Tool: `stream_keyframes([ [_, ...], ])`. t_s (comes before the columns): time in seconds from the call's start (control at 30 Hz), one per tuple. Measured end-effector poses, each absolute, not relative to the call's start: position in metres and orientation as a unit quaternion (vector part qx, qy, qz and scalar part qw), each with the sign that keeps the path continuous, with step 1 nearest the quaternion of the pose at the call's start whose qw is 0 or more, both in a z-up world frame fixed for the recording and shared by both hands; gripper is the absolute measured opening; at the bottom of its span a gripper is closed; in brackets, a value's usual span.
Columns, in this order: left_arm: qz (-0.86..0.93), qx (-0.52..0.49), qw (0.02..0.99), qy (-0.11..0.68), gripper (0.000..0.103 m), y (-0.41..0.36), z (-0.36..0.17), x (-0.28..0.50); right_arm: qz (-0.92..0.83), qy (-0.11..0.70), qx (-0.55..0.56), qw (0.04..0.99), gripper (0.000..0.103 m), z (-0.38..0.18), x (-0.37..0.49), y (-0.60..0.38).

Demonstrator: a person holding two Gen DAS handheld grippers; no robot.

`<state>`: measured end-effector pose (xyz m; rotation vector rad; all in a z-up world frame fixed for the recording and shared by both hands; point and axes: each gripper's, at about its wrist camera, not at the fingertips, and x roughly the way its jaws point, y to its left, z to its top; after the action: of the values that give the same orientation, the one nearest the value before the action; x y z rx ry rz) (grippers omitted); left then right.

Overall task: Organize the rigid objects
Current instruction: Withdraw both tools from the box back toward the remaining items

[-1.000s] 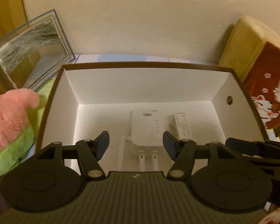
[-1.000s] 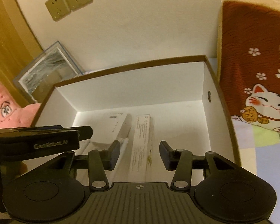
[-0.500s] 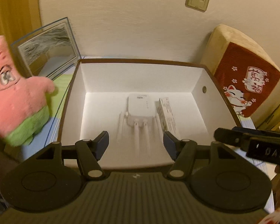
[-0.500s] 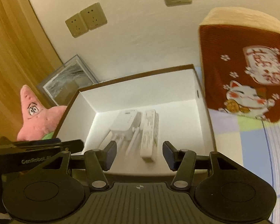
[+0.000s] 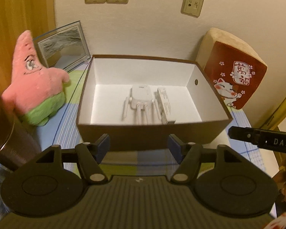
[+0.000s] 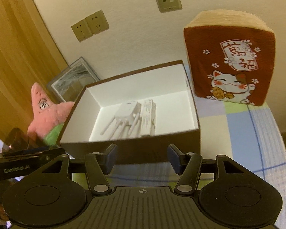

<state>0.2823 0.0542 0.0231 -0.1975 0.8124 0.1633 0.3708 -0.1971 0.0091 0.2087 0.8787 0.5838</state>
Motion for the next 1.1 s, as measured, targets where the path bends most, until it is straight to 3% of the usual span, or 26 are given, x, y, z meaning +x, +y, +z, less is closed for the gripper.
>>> stream_keyframes([
  [1.1,0.106,-0.083,0.895,0.425,0.065,0.053,0.001,0.167,0.273,0.468,0.029,0.840,0.056,-0.027,0.271,-0.223],
])
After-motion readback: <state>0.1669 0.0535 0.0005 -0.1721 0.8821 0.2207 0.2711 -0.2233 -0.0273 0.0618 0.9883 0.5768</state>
